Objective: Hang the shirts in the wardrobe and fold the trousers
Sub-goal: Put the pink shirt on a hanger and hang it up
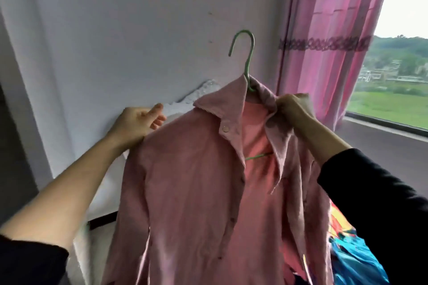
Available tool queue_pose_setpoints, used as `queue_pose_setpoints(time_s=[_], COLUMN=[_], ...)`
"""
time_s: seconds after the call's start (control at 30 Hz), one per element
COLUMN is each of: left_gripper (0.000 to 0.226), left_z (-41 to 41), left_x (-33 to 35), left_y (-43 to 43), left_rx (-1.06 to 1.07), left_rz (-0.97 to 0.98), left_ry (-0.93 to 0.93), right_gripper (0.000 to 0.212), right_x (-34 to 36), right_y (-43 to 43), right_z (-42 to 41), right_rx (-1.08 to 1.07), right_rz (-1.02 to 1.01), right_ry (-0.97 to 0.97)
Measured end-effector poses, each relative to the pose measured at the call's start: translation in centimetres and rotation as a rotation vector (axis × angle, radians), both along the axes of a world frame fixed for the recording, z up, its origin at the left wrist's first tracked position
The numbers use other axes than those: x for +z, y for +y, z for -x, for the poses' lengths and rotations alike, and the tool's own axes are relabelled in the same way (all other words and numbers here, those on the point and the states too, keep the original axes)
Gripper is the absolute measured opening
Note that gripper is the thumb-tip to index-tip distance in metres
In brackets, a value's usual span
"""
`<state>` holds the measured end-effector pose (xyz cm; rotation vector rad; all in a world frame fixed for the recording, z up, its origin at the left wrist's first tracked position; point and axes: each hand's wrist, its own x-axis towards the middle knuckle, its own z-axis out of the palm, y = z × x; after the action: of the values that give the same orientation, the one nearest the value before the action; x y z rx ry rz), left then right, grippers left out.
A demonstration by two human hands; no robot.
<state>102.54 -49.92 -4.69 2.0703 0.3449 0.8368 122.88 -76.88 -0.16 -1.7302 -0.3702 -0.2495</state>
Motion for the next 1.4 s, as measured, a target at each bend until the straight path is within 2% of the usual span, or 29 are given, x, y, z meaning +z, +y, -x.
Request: queue_pose_setpoints(time_s=[0.1, 0.17, 0.2, 0.27, 0.33, 0.37, 0.43, 0.47, 0.57, 0.67, 0.73, 0.83, 0.9, 1.03, 1.13, 1.2, 1.27, 1.3, 1.33, 1.4], left_gripper=[0.065, 0.046, 0.044, 0.051, 0.055, 0.054, 0.049, 0.045, 0.034, 0.033, 0.031, 0.038, 0.035, 0.033, 0.045, 0.043, 0.031, 0.028, 0.034, 0.054], left_z=[3.4, 5.2, 6.1, 8.4, 11.4, 13.0, 15.8, 17.2, 21.1, 24.6, 27.0, 30.6, 32.6, 36.5, 39.2, 40.7, 41.8, 42.1, 42.4, 42.7], left_x=[1.8, 2.0, 2.0, 1.9, 1.8, 1.7, 1.4, 1.2, 1.3, 1.1, 1.0, 0.4, -0.2, -1.7, -2.5, -3.2, -3.9, -4.4, -4.7, -5.1], left_y=[-1.1, -0.9, -0.2, 1.6, 4.2, 5.5, 8.8, 10.6, 15.2, 19.2, 21.7, 25.4, 27.2, 30.8, 34.2, 36.5, 38.6, 39.7, 40.9, 43.7], left_rx=[-0.031, 0.043, 0.105, 0.195, 0.248, 0.277, 0.326, 0.348, 0.41, 0.465, 0.484, 0.538, 0.563, 0.631, 0.723, 0.766, 0.773, 0.759, 0.749, 0.752], left_rz=[-0.12, -0.213, -0.24, -0.255, -0.247, -0.246, -0.257, -0.265, -0.292, -0.321, -0.325, -0.352, -0.385, -0.395, -0.383, -0.347, -0.327, -0.315, -0.294, -0.272], left_ry=[0.036, 0.029, -0.002, -0.057, -0.089, -0.085, -0.076, -0.088, -0.094, -0.069, -0.048, -0.013, 0.025, 0.09, 0.089, 0.09, 0.09, 0.077, 0.067, 0.065], right_gripper=[0.011, 0.007, 0.009, 0.016, 0.025, 0.022, 0.009, 0.011, 0.049, 0.063, 0.053, 0.025, 0.015, 0.017, 0.012, 0.006, 0.019, 0.028, 0.034, 0.041], right_x=[0.1, -0.1, -0.1, 0.0, 0.2, 0.1, -0.9, -1.9, -5.1, -6.9, -7.4, -8.0, -7.7, -5.6, -5.7, -6.0, -6.0, -6.1, -6.2, -6.3], right_y=[5.6, 9.0, 10.4, 12.6, 14.4, 15.6, 18.6, 20.5, 26.9, 33.1, 36.7, 41.7, 44.2, 49.8, 53.0, 54.8, 57.0, 58.7, 60.7, 64.1], right_z=[3.7, 6.5, 7.9, 10.1, 11.5, 12.1, 13.5, 14.5, 18.8, 23.6, 26.1, 27.9, 28.0, 30.0, 32.9, 34.0, 34.8, 34.8, 34.8, 35.7], right_rx=[0.143, 0.284, 0.367, 0.531, 0.572, 0.565, 0.566, 0.571, 0.504, 0.432, 0.421, 0.394, 0.41, 0.552, 0.891, 1.21, 1.364, 1.333, 1.254, 1.187], right_rz=[0.016, 0.039, 0.044, -0.033, -0.141, -0.138, -0.004, 0.087, 0.308, 0.386, 0.441, 0.622, 0.596, 0.358, 0.432, 0.398, 0.258, 0.22, 0.24, 0.422], right_ry=[-0.01, -0.048, -0.062, -0.038, -0.072, -0.115, -0.19, -0.236, -0.399, -0.463, -0.436, -0.49, -0.448, -0.34, -0.29, -0.062, 0.149, 0.124, -0.012, -0.352])
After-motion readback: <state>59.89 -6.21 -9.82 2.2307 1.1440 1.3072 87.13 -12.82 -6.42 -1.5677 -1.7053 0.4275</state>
